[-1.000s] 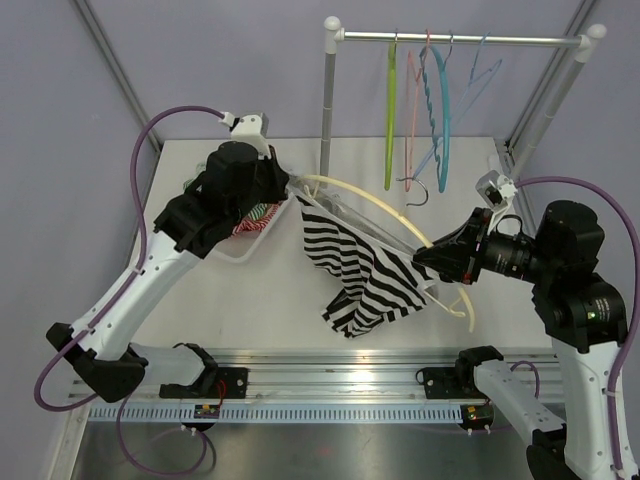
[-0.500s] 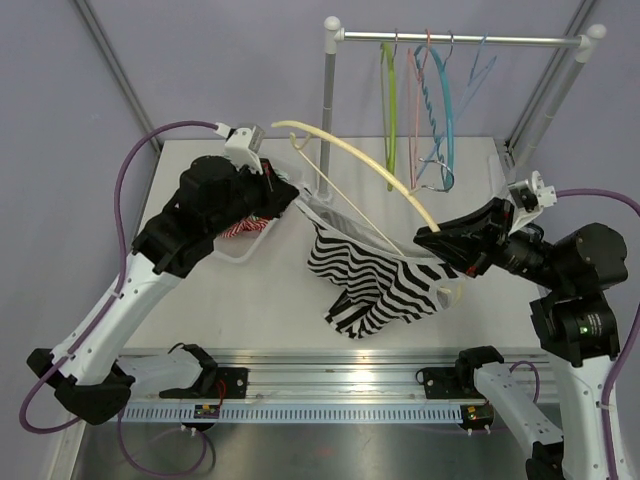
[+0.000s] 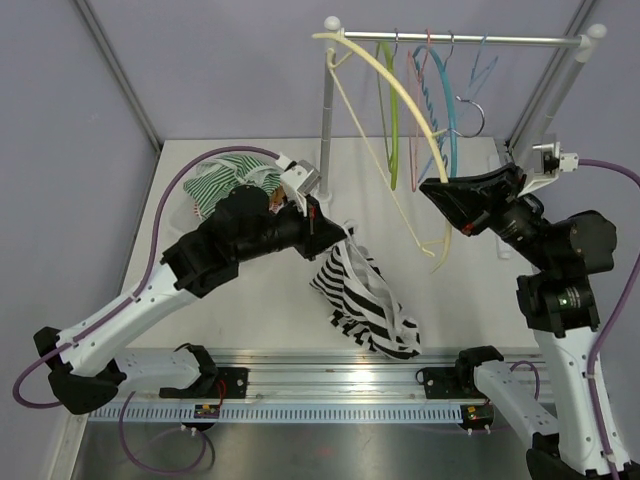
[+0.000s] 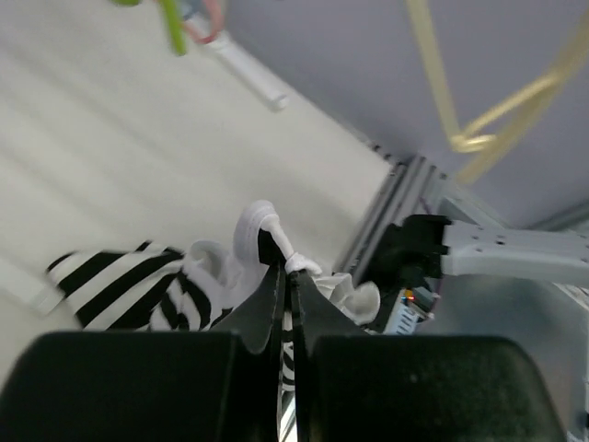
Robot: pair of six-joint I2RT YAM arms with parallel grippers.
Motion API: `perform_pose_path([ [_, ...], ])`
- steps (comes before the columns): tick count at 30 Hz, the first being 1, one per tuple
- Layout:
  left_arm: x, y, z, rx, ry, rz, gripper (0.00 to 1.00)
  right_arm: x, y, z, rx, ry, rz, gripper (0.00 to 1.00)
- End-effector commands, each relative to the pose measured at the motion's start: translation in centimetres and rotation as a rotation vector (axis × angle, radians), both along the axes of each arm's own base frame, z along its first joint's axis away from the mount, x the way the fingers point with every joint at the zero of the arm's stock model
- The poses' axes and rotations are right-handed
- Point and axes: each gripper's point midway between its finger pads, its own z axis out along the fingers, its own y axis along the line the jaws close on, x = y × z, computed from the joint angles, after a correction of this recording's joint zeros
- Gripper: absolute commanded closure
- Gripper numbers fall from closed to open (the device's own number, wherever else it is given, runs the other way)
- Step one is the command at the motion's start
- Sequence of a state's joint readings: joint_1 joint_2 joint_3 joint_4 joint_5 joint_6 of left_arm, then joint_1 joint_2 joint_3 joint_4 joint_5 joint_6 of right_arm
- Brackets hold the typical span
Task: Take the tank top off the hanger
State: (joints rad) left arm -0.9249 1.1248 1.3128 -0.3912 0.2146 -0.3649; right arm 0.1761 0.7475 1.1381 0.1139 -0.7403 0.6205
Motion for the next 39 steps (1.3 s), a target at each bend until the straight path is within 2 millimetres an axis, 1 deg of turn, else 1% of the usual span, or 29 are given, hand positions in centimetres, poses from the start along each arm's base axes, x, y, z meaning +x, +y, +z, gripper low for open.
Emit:
perform_pose_path([
  [1,5.2,3.8,-3.4,0.152,0.041,0.375,1.0,1.3,-4.1,1.5,-0.038,0.078,-0.321,1.0],
  [2,6.1,5.2,-4.8,0.198,0.05,0.459,1.0,1.1,-4.7,0.7,-0.059,0.156,-0.352,1.0],
  [6,6.2,5.9,-6.8,0.198,0.076,0.497,1.0,2.1,-4.4,-1.4,-0.107,0.307,-0.347,1.0],
  [10,6.2,6.2,-7.2,0.209,0.081,0.505,0.98,3.6,-4.8,-2.6,-0.153,0.378,-0.386,1.0],
  [11,6.3,6.3,-7.2,0.213,0.08,0.508,0.95,3.6,-4.9,-1.9,-0.154,0.367,-0.392,1.0],
  [12,6.3,6.3,-7.2,0.224,0.081,0.509,0.93,3.9,-5.0,-2.2,-0.167,0.386,-0.402,1.0],
  [13,6.3,6.3,-7.1,0.23,0.077,0.503,0.91,4.9,-4.9,-2.6,-0.182,0.405,-0.404,1.0],
  [15,6.2,6.1,-7.1,0.238,0.077,0.489,0.84,5.7,-5.3,-2.0,-0.203,0.41,-0.436,1.0],
  [16,6.1,6.0,-6.9,0.234,0.074,0.483,0.8,7.3,-5.2,-2.7,-0.224,0.446,-0.444,1.0],
  [17,6.0,5.9,-6.9,0.236,0.079,0.476,0.73,7.5,-5.3,-1.9,-0.227,0.438,-0.448,1.0],
  [18,5.9,6.0,-7.0,0.243,0.08,0.473,0.58,8.2,-5.3,-1.7,-0.231,0.44,-0.458,1.0],
  [19,5.9,6.1,-6.9,0.246,0.08,0.471,0.49,9.7,-5.1,-2.1,-0.242,0.469,-0.459,1.0],
  [20,5.9,6.2,-6.6,0.249,0.079,0.475,0.41,10.2,-5.2,-1.0,-0.235,0.452,-0.472,1.0],
  [21,5.7,6.5,-7.0,0.271,0.089,0.479,0.22,10.8,-5.1,-0.8,-0.239,0.453,-0.484,1.0],
  [22,5.6,6.8,-7.0,0.281,0.088,0.482,0.14,12.4,-4.7,-1.6,-0.261,0.482,-0.484,1.0],
  [23,5.5,7.1,-6.8,0.288,0.086,0.487,0.01,12.4,-4.2,-0.5,-0.262,0.461,-0.481,1.0],
  [24,5.2,7.7,-7.0,0.317,0.09,0.49,0.01,13.1,-4.1,-0.4,-0.272,0.459,-0.505,1.0],
  [25,5.1,8.1,-7.0,0.33,0.092,0.497,0.01,14.7,-3.4,-1.1,-0.294,0.479,-0.505,1.0],
  [26,5.0,8.8,-6.7,0.339,0.082,0.518,0.01,14.9,-3.1,0.0,-0.285,0.456,-0.511,1.0],
  [27,4.7,9.6,-7.0,0.37,0.085,0.523,0.01,15.2,-2.5,-0.3,-0.305,0.458,-0.525,1.0],
  [28,4.5,10.1,-7.0,0.379,0.081,0.532,0.01,16.4,-2.1,-1.0,-0.323,0.474,-0.54,1.0],
  [29,4.1,11.2,-6.9,0.395,0.078,0.551,0.01,16.8,-2.2,-0.4,-0.321,0.461,-0.587,1.0],
  [30,3.9,11.7,-6.9,0.4,0.073,0.556,0.01,16.8,-1.2,-0.4,-0.337,0.452,-0.568,1.0],
  [31,3.7,12.2,-6.9,0.407,0.071,0.561,0.01,17.8,-0.9,-1.2,-0.351,0.468,-0.593,1.0],
  [32,3.2,13.0,-6.8,0.41,0.067,0.57,0.01,18.1,-0.5,-0.6,-0.341,0.453,-0.593,1.0],
  [33,3.0,13.5,-6.9,0.417,0.064,0.574,0.01,18.6,0.5,-1.1,-0.349,0.458,-0.579,1.0],
  [36,2.6,14.7,-6.8,0.42,0.046,0.591,0.01,20.3,1.3,-0.8,-0.323,0.429,-0.625,1.0],
  [38,2.4,15.1,-7.3,0.432,0.04,0.595,0.01,21.1,1.6,-0.2,-0.3,0.405,-0.649,1.0],
  [39,2.3,15.4,-7.5,0.436,0.038,0.596,0.01,21.9,1.9,-0.7,-0.31,0.413,-0.657,1.0],
])
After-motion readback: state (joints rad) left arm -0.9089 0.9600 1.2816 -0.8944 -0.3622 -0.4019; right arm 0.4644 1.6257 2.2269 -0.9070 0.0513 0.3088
